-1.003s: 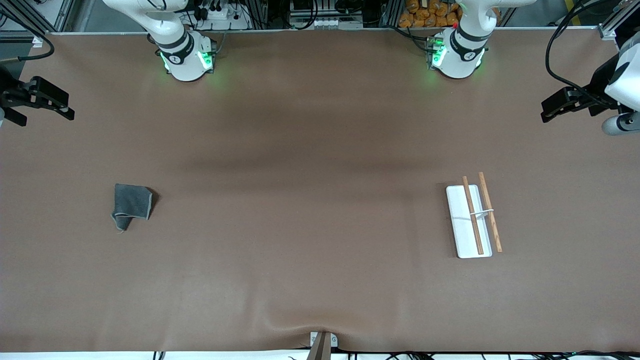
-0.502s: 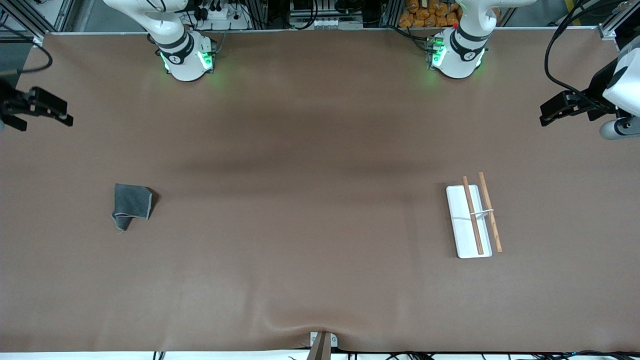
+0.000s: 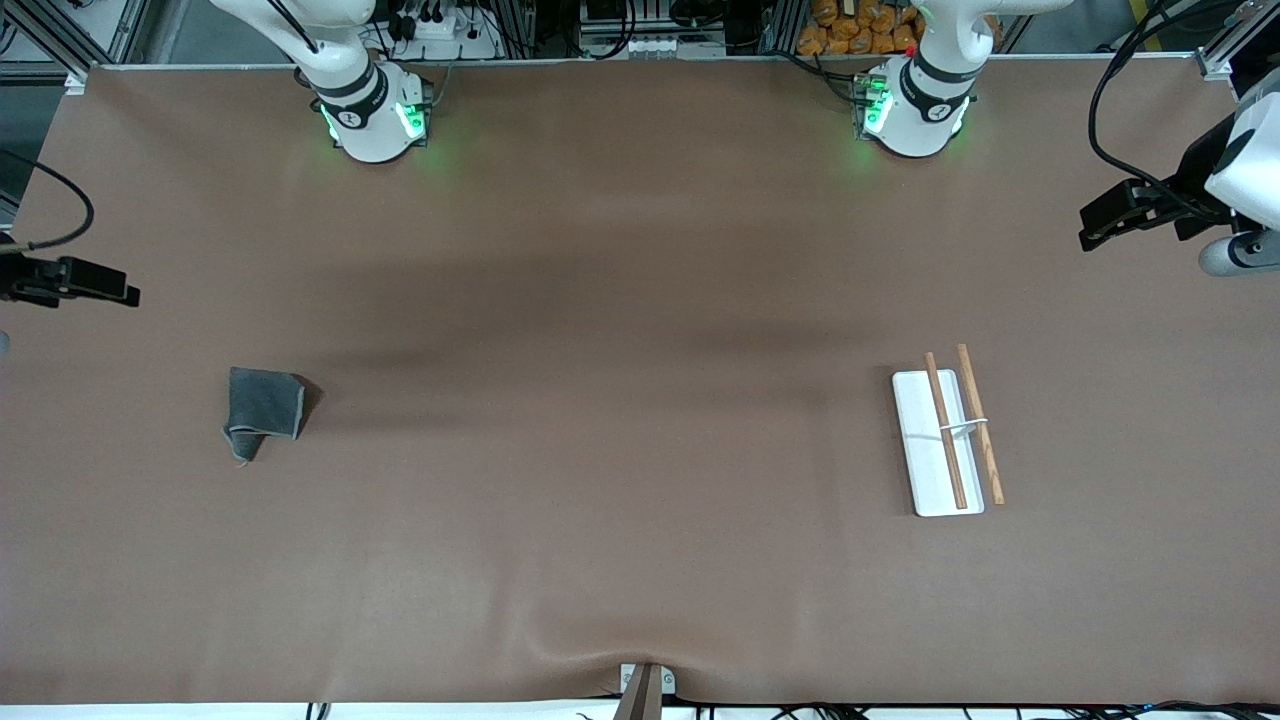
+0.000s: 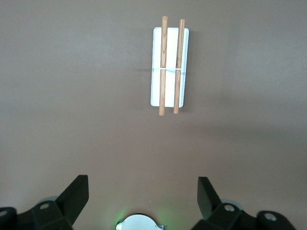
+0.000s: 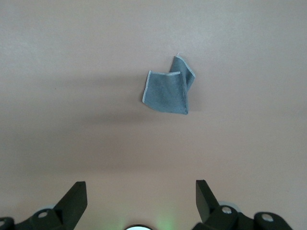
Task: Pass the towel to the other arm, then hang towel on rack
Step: 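Move the right gripper toward the grey towel on the table, then lower the right gripper and grasp the grey towel's corner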
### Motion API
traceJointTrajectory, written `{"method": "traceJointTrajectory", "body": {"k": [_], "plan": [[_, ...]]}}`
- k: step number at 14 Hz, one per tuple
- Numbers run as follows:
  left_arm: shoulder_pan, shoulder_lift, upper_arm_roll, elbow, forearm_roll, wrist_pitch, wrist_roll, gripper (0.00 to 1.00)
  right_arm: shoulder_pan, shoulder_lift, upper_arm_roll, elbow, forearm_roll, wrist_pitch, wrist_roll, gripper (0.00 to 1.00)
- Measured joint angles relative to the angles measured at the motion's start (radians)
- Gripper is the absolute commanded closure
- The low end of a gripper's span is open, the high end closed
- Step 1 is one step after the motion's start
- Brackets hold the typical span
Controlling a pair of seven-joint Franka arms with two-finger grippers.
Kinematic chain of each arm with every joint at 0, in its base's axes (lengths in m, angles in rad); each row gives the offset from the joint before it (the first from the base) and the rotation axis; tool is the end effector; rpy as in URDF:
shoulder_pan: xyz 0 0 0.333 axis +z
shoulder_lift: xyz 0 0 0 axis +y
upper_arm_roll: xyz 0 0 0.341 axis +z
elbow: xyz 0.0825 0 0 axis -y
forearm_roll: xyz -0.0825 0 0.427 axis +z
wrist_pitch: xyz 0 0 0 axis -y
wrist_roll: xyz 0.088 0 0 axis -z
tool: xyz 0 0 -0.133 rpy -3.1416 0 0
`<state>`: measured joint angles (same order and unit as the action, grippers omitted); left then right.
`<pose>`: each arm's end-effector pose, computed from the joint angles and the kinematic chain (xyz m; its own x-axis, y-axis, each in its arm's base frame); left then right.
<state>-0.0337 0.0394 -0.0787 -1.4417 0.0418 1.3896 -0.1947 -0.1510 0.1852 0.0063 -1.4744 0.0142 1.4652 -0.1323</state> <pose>0.5863 -0.0590 0.6506 0.9926 0.0897 -0.0819 0.0854 -0.9948 -0.0554 0.6308 -0.0902 0.5498 0.9819 -0.0082 -0.1895 -0.0162 -0.9990 -0.0406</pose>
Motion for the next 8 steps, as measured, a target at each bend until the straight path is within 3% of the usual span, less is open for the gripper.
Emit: {"method": "traceJointTrajectory", "body": {"k": [3,8], "plan": [[0.001,0.000,0.000,-0.011,0.000,0.001,0.000,0.00,0.000,0.058,0.000,-0.043,0.000,0.114,0.000,0.00],[0.002,0.000,0.000,-0.015,0.000,0.003,0.000,0.00,-0.003,0.112,0.000,-0.211,0.000,0.411,-0.101,0.00]]}}
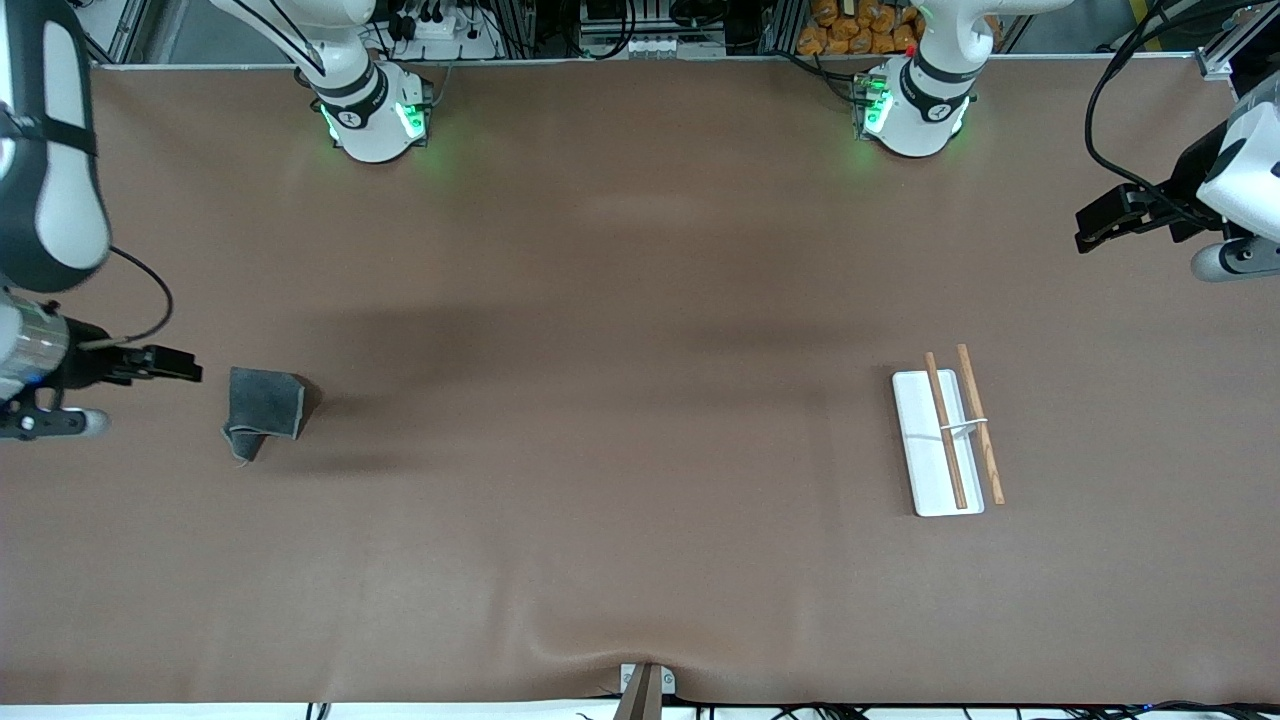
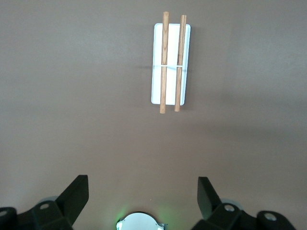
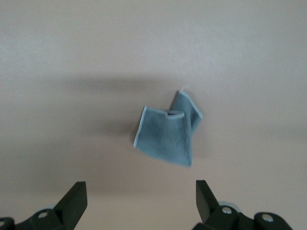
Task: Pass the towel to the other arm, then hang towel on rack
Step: 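Lower the right gripper and grasp the grey towel's corner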
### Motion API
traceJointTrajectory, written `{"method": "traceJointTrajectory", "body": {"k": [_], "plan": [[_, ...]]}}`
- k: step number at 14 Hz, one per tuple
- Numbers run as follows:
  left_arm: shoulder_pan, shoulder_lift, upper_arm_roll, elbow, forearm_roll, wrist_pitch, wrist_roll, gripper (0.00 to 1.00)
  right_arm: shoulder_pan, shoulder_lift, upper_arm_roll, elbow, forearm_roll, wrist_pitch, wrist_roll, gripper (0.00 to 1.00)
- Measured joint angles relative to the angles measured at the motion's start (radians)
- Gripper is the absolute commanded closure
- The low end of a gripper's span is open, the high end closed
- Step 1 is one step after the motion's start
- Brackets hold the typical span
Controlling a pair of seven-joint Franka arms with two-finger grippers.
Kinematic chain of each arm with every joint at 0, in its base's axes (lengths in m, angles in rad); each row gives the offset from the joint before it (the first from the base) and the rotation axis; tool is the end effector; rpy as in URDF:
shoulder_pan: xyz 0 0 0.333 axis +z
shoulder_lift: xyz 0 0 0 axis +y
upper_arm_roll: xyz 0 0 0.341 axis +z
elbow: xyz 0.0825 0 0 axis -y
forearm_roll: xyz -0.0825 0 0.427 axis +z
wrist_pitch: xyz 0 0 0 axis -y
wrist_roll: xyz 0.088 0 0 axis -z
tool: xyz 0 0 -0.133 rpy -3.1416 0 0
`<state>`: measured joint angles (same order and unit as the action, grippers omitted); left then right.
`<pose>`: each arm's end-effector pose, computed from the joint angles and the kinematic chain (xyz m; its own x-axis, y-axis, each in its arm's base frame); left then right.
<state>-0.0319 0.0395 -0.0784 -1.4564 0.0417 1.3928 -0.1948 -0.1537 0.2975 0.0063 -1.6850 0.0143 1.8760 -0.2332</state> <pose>0.5865 -0.0578 0.6435 0.9914 0.0918 -0.0933 0.0867 -0.9946 -0.0576 0.6694 -0.0982 0.3980 0.9916 0.0821 -0.1000 0.0785 -0.9961 -0.0391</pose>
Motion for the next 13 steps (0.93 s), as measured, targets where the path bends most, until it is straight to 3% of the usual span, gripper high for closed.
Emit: {"method": "traceJointTrajectory", "body": {"k": [4,8,11,13], "plan": [[0.000,0.000,0.000,-0.001,0.000,0.001,0.000,0.00,-0.016,0.091,0.000,-0.039,0.000,0.152,-0.165,0.00],[-0.001,0.000,-0.001,-0.002,0.000,0.004,0.000,0.00,-0.036,0.171,-0.001,-0.059,0.000,0.216,-0.221,0.00],[-0.001,0.000,-0.001,-0.005,0.000,0.009,0.000,0.00,-0.042,0.179,-0.001,-0.112,0.000,0.271,-0.254,0.10],[-0.001,0.000,-0.001,-0.007,0.000,0.011,0.000,0.00,-0.042,0.179,-0.001,-0.126,0.000,0.293,-0.288,0.11]]}}
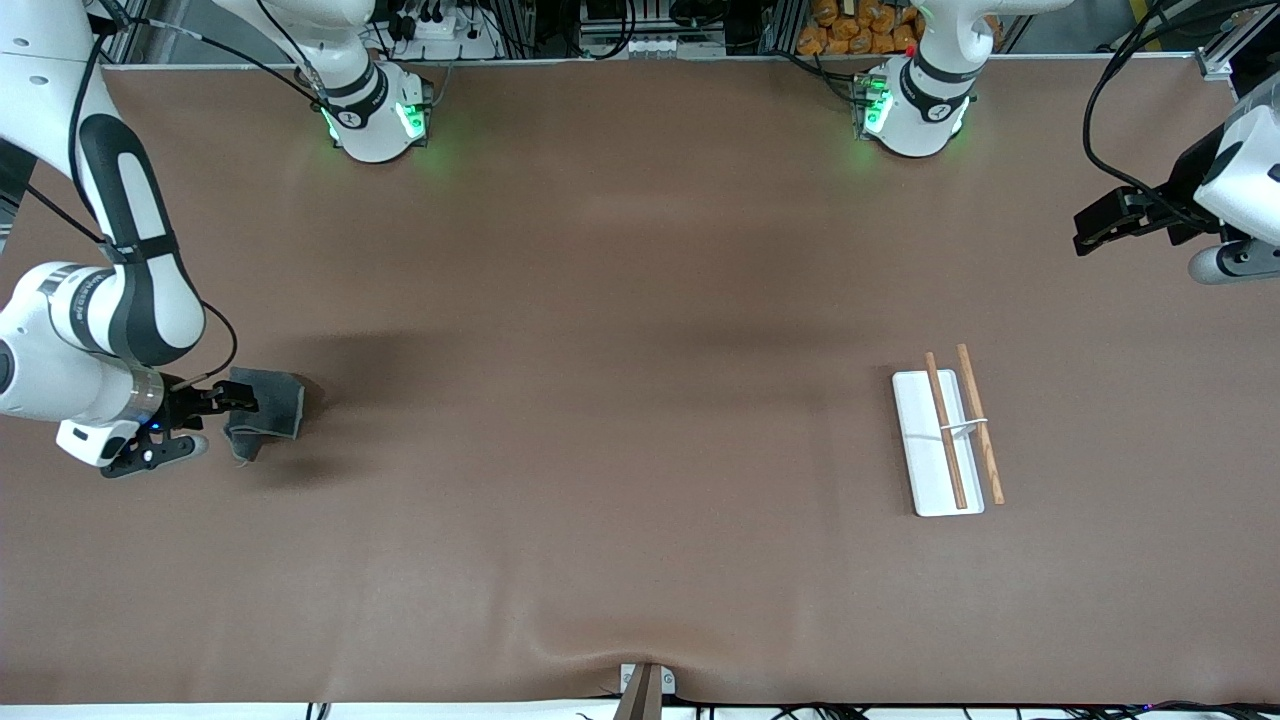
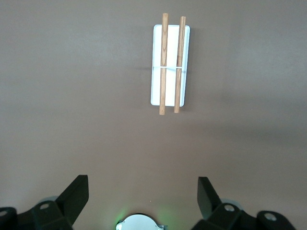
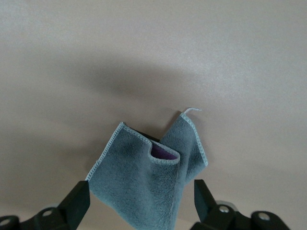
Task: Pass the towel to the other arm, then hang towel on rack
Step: 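Lower the right gripper and grasp the grey towel's corner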
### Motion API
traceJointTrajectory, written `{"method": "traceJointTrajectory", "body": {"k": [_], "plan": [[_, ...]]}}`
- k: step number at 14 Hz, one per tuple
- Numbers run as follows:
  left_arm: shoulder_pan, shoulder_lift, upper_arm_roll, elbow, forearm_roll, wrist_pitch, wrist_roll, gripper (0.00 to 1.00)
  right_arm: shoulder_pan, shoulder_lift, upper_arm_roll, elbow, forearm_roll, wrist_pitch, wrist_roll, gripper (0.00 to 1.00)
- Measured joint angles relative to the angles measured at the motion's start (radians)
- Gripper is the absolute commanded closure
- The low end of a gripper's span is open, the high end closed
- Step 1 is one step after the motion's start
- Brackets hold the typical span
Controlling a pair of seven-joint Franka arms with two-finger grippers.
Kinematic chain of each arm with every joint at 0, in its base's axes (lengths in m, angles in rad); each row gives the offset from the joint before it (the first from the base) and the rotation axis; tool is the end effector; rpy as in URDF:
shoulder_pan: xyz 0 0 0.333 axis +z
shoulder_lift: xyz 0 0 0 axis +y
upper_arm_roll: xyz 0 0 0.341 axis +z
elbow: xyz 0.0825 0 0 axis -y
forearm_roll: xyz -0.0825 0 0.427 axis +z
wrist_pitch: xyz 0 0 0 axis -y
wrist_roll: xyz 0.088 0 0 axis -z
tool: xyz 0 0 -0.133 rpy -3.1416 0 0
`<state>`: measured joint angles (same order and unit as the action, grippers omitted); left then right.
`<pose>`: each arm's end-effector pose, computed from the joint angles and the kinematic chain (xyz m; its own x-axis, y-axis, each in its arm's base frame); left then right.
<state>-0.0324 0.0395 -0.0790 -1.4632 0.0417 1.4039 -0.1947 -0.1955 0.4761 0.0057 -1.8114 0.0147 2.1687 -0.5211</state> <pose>0.5878 -0.0586 0.6410 0.9919 0.0902 -0.0891 0.0853 -0.9947 -0.0568 0.6653 -0.1271 0.2375 0.9432 0.3181 -0.0960 0.3123 -0.9473 -0.0709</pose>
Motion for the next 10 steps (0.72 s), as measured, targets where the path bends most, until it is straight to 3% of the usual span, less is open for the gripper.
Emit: {"method": "traceJointTrajectory", "body": {"k": [3,6,8,10], "plan": [[0.000,0.000,0.000,-0.006,0.000,0.001,0.000,0.00,-0.003,0.000,0.000,-0.036,0.000,0.081,-0.075,0.18],[0.000,0.000,-0.001,-0.011,0.000,0.009,0.000,0.00,-0.025,0.000,-0.001,-0.093,0.000,0.169,-0.118,0.54],[-0.001,0.000,-0.002,-0.011,-0.001,0.011,0.000,0.00,-0.027,0.000,0.000,-0.109,0.000,0.182,-0.122,0.95],[-0.001,0.000,-0.002,-0.011,-0.003,0.012,0.000,0.00,-0.027,0.000,0.002,-0.112,0.000,0.184,-0.123,1.00]]}}
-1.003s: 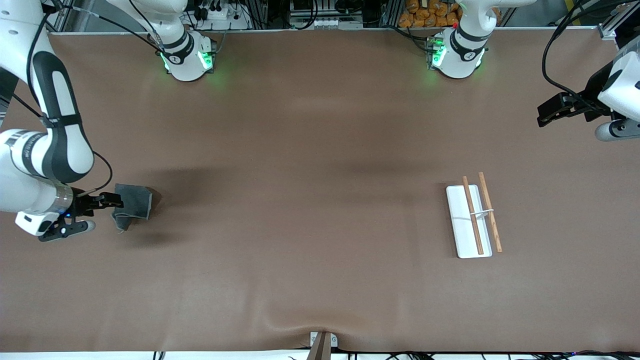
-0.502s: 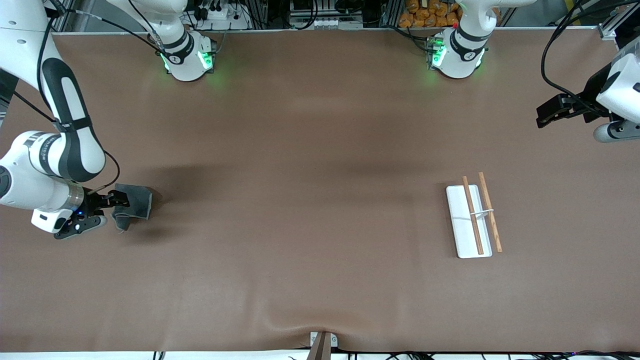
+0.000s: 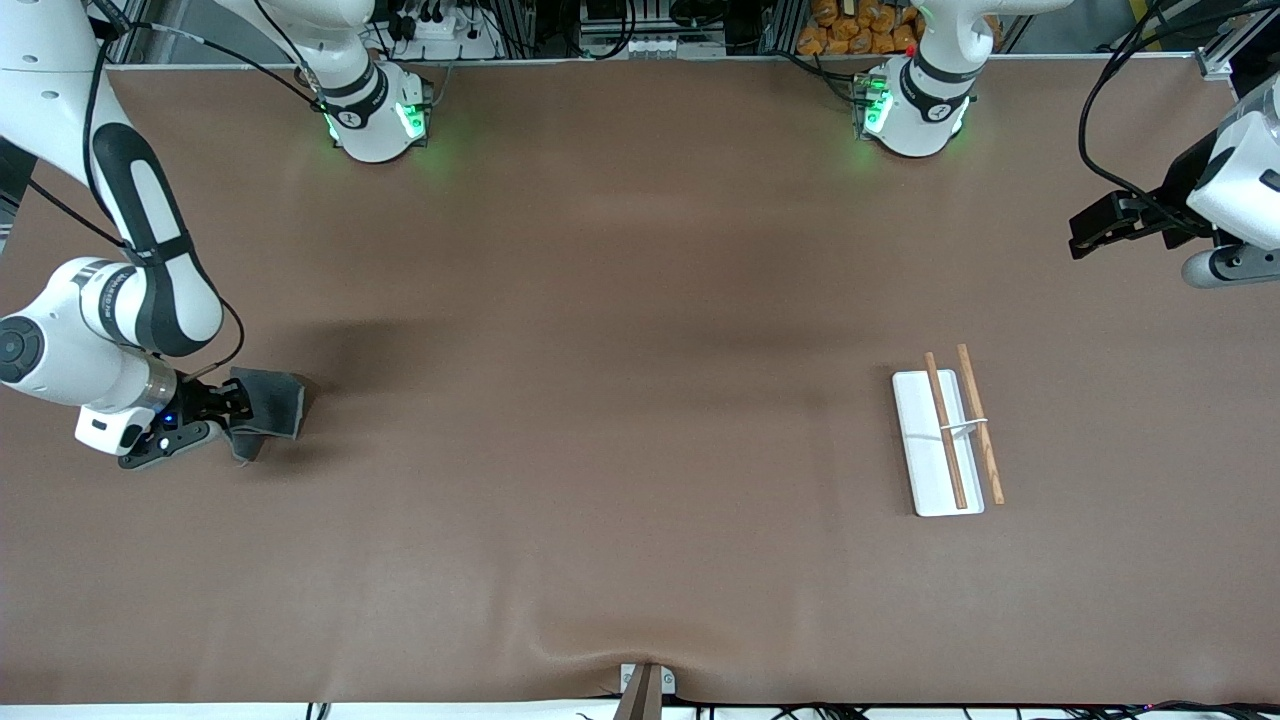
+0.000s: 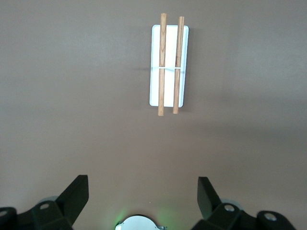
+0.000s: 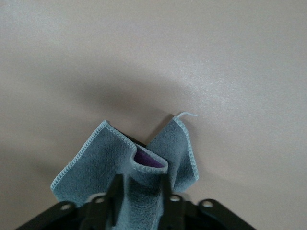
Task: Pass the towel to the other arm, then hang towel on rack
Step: 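Lower the right gripper and grasp the grey towel's corner, then lift the towel with the right gripper while the left gripper reaches over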
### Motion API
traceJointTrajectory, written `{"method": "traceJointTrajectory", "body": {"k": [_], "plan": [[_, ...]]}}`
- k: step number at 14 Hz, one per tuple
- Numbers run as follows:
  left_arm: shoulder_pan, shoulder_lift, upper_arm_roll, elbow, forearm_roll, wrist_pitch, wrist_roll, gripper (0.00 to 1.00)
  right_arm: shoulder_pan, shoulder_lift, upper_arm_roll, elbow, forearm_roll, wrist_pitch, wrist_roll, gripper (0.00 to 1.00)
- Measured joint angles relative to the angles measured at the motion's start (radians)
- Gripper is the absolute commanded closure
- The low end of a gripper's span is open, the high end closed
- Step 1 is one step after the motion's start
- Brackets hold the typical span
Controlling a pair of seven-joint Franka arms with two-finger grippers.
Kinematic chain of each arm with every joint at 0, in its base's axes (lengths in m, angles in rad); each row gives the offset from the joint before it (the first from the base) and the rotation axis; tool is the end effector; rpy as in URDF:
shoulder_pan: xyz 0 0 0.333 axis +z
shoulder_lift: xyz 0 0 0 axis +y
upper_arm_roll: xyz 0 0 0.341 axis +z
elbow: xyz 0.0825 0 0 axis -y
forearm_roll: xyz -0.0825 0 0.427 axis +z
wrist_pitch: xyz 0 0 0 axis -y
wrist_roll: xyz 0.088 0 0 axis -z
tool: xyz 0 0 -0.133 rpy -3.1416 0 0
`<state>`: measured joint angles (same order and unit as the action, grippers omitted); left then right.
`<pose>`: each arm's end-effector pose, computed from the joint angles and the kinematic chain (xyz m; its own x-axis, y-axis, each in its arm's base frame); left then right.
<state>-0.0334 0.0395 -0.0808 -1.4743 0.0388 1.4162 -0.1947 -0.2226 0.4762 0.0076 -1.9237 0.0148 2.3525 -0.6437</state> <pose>0.5890 -0.0609 0.6364 0.9923 0.0865 -0.0885 0.0819 -0.9952 -0.0537 0.6454 -0.1406 0.2021 0.9136 0.4056 -0.0299 0.4044 -0.9137 -0.0393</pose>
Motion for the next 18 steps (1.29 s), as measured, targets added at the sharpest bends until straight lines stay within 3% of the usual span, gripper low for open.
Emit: {"method": "traceJointTrajectory", "body": {"k": [7,10,13,16,18], "plan": [[0.000,0.000,0.000,-0.004,0.000,0.000,0.000,0.00,0.000,-0.003,0.004,0.002,0.017,-0.030,0.006,1.00],[0.000,0.000,0.000,-0.006,-0.001,0.009,0.000,0.00,0.006,-0.021,0.011,0.051,0.159,-0.209,0.057,1.00],[0.000,0.000,0.000,-0.010,-0.001,0.017,0.000,0.00,0.037,-0.053,0.025,0.123,0.188,-0.377,0.277,1.00],[0.000,0.000,0.000,-0.014,-0.001,0.020,0.000,0.00,0.156,-0.090,0.035,0.188,0.217,-0.493,0.625,1.00],[-0.001,0.000,-0.001,-0.017,-0.001,0.022,0.000,0.00,0.250,-0.105,0.038,0.229,0.295,-0.536,0.843,1.00]]}}
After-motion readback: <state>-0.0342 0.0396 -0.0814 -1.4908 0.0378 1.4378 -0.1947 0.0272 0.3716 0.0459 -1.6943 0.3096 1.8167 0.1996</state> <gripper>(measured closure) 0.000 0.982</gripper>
